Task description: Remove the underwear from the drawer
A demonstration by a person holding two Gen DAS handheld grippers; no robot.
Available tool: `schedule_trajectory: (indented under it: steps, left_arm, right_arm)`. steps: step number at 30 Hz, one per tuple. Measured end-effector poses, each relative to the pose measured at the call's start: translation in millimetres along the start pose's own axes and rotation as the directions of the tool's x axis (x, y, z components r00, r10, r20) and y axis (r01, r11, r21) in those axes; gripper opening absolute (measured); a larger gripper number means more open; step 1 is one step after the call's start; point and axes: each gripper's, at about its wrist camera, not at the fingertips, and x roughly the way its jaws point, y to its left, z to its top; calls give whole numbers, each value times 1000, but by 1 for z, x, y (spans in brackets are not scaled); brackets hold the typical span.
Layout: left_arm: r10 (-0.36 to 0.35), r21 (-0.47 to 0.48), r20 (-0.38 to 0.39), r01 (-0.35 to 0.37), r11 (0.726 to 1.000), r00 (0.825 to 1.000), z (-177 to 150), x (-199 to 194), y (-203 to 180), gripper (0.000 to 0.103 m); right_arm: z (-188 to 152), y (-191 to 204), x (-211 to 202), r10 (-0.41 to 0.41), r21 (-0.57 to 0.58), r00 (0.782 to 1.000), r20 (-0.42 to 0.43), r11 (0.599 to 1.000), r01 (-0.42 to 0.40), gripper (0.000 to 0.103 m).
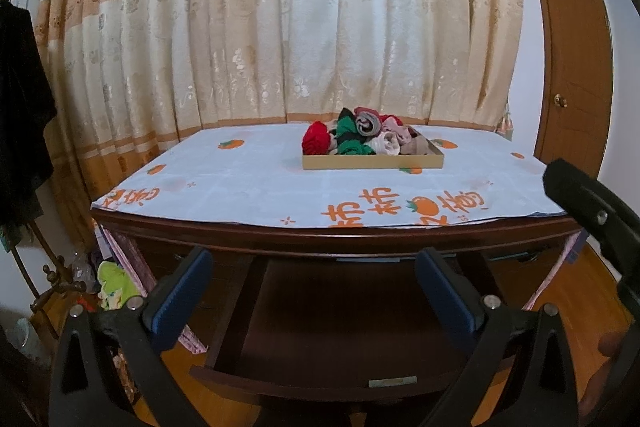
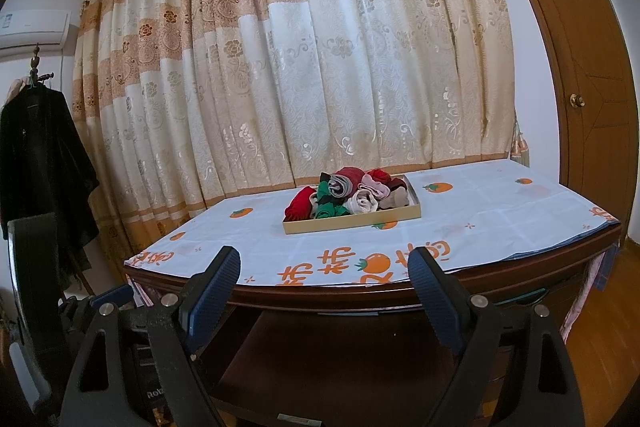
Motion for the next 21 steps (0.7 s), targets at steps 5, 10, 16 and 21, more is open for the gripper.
schedule_trajectory:
  steps: [5, 10, 16, 21]
  left_arm:
    - [37, 15, 1, -37, 999, 999, 1, 2, 2, 103]
    - [62, 40, 31, -63, 997, 998, 0, -1, -1, 103]
    - [65, 39, 37, -66, 997, 997, 2, -1, -1, 103]
    - [51, 33, 26, -52, 998, 998, 1, 0, -2, 103]
  right_arm:
    - [1, -1, -1, 2, 3, 1000, -4, 1000, -2, 88]
    - [2, 0, -1, 0, 4, 1000, -2, 1000, 0, 88]
    - [3, -1, -1, -1, 5, 1000, -2, 1000, 1, 88]
    - [3, -2, -1, 1, 5, 1000, -1, 1000, -1, 88]
